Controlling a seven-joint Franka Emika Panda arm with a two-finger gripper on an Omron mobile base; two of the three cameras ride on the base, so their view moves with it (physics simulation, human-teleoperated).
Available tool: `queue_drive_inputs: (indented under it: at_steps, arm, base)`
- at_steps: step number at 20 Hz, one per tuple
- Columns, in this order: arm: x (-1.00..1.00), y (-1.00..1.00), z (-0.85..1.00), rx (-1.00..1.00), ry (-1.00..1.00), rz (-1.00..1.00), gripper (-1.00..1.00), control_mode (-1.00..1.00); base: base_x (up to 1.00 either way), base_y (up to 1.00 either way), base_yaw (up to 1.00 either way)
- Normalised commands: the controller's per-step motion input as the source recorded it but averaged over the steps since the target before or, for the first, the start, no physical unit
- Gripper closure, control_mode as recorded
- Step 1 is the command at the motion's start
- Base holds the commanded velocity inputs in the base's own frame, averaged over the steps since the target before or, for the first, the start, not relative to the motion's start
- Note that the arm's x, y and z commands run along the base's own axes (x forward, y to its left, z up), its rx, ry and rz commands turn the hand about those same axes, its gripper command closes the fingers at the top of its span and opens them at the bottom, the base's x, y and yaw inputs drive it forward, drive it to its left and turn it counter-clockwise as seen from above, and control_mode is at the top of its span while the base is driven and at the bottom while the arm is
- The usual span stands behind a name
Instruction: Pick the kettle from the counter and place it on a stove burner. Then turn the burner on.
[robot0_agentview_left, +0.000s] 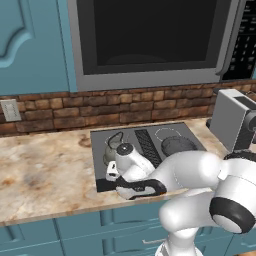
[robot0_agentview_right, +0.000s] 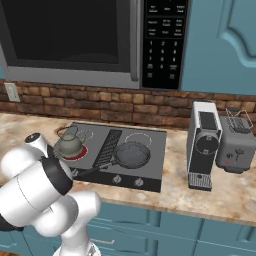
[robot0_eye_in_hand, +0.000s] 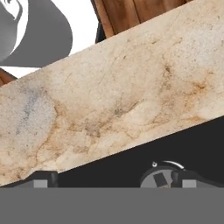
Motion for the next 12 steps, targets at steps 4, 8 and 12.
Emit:
queue_drive_inputs:
  at_steps: [4, 8, 12]
  arm:
    - [-0.01, 0.37, 1.00, 0.00, -0.30, -0.05, -1.00, -1.00]
    - [-0.03, 0.09, 0.39, 0.00, -0.15, -0.02, -1.00, -1.00]
    - [0.00, 0.06, 0.21, 0.00, -0.10, 0.00, -1.00, -1.00]
  base:
    - [0.00, 0.00, 0.00]
    - [0.00, 0.00, 0.00]
    - [0.00, 0.00, 0.00]
